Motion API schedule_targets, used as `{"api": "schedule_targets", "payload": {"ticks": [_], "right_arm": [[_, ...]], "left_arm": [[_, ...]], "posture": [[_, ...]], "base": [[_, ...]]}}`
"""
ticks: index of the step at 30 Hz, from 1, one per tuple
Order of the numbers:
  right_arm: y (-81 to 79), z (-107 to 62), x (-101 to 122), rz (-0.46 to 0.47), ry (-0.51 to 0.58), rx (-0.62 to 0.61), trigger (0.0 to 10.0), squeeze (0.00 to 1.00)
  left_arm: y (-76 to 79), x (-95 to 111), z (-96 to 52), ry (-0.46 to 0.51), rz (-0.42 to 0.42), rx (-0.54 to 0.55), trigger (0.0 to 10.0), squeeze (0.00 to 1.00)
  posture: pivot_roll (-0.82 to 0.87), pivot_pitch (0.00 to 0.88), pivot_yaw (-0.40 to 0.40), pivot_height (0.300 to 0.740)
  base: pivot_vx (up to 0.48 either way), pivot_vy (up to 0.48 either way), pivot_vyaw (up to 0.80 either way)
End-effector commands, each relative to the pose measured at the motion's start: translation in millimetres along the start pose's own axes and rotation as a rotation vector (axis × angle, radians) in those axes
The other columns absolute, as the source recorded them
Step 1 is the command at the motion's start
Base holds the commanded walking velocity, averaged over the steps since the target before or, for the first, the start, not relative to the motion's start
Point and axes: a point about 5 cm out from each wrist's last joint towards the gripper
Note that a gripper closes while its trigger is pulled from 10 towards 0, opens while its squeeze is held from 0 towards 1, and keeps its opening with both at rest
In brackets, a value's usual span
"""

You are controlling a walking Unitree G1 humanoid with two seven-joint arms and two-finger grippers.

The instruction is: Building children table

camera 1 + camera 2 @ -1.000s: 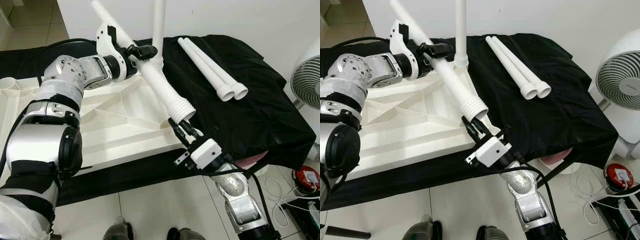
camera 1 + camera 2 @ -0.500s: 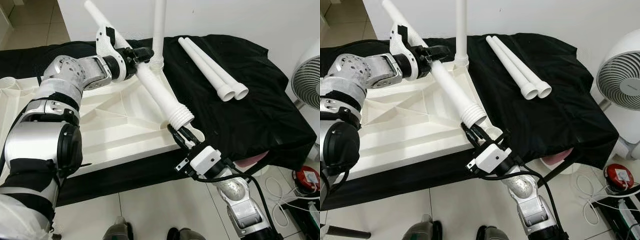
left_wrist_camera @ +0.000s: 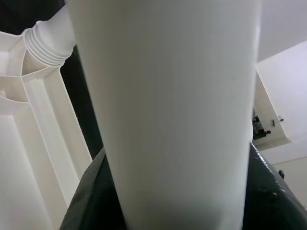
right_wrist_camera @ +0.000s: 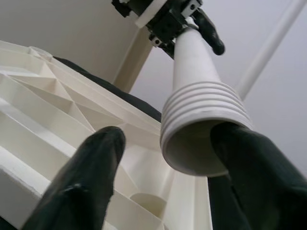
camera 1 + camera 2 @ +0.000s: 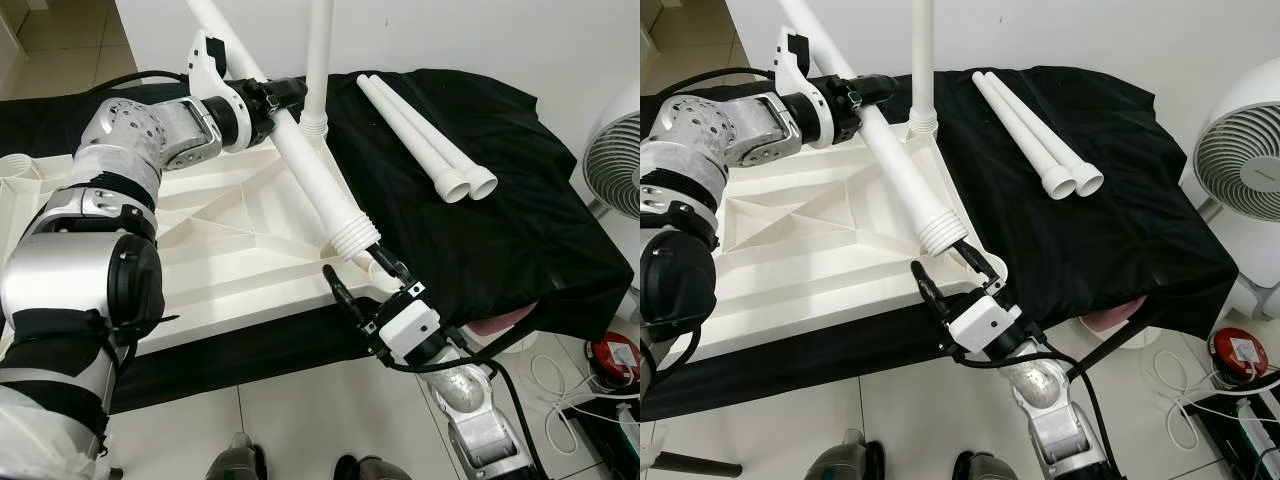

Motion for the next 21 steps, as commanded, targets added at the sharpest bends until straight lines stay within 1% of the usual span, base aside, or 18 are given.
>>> {"api": "schedule_targets", "payload": {"ticks": [1, 2, 6, 11, 12, 15, 16, 17, 19, 20, 21], "right_arm": [[6.5, -2.4, 7.9, -0.041, 0.039, -0.071, 10.0, 0.87], [3.3, -5.4, 7.5, -0.044, 0.035, -0.066, 10.0, 0.00], [-2.4, -15.1, 2.0, -0.023, -0.010, -0.061, 10.0, 0.00], [-1.0, -20.1, -0.8, -0.018, -0.039, -0.086, 10.0, 0.00], [2.2, -19.8, -1.5, -0.012, -0.048, -0.115, 10.0, 0.00], [2.2, -19.8, -1.5, -0.012, -0.048, -0.115, 10.0, 0.00], [5.1, -19.3, -2.5, -0.009, -0.058, -0.138, 10.0, 0.00], [12.4, -13.0, -1.2, 0.050, -0.063, -0.193, 10.0, 0.00], [12.4, -13.0, -1.2, 0.050, -0.063, -0.193, 10.0, 0.00], [18.3, -5.6, 1.3, 0.107, -0.060, -0.228, 10.0, 0.00], [18.3, -5.6, 1.3, 0.107, -0.060, -0.228, 10.0, 0.00]], "left_arm": [[20.5, 6.9, -9.1, 0.033, 0.028, -0.467, 4.4, 0.00], [19.9, 8.7, -9.4, 0.043, 0.014, -0.457, 10.0, 0.00], [17.5, 14.5, -10.2, 0.077, 0.011, -0.415, 10.0, 0.00], [15.5, 19.3, -11.8, 0.110, 0.003, -0.391, 10.0, 0.00], [15.5, 20.8, -12.5, 0.119, 0.008, -0.393, 10.0, 0.00], [15.5, 20.8, -12.5, 0.119, 0.008, -0.393, 10.0, 0.00], [15.3, 21.6, -12.8, 0.122, 0.017, -0.390, 10.0, 0.00], [16.2, 24.4, -13.3, 0.136, 0.056, -0.389, 10.0, 0.00], [16.2, 24.4, -13.3, 0.136, 0.056, -0.389, 10.0, 0.00], [17.2, 27.7, -13.2, 0.157, 0.087, -0.379, 10.0, 0.00], [17.2, 27.7, -13.2, 0.157, 0.087, -0.379, 10.0, 0.00]], "posture": [[0.00, 0.108, 0.016, 0.740], [0.00, 0.110, 0.017, 0.740], [0.00, 0.113, 0.016, 0.740], [0.00, 0.112, 0.016, 0.740], [-0.01, 0.111, 0.014, 0.740], [-0.01, 0.111, 0.014, 0.740], [-0.01, 0.110, 0.012, 0.740], [-0.01, 0.107, 0.012, 0.740], [-0.01, 0.107, 0.012, 0.740], [-0.01, 0.107, 0.012, 0.740], [-0.01, 0.107, 0.012, 0.740]], "base": [[0.000, 0.000, 0.00], [0.000, 0.000, 0.00], [0.000, 0.000, 0.00], [0.000, 0.000, 0.00], [0.000, 0.000, 0.00], [0.000, 0.000, 0.00], [0.000, 0.000, 0.00], [0.000, 0.000, 0.00], [0.000, 0.000, 0.00], [0.000, 0.000, 0.00], [0.000, 0.000, 0.00]]}}
Point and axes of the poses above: a point about 5 cm out from each wrist's last joint towards the gripper, its own z axis pointing out of the wrist towards the gripper, its own x axis along the axis of the wrist's last joint, y = z × x, and after that the axes turned 4 degrees about z, right-handed
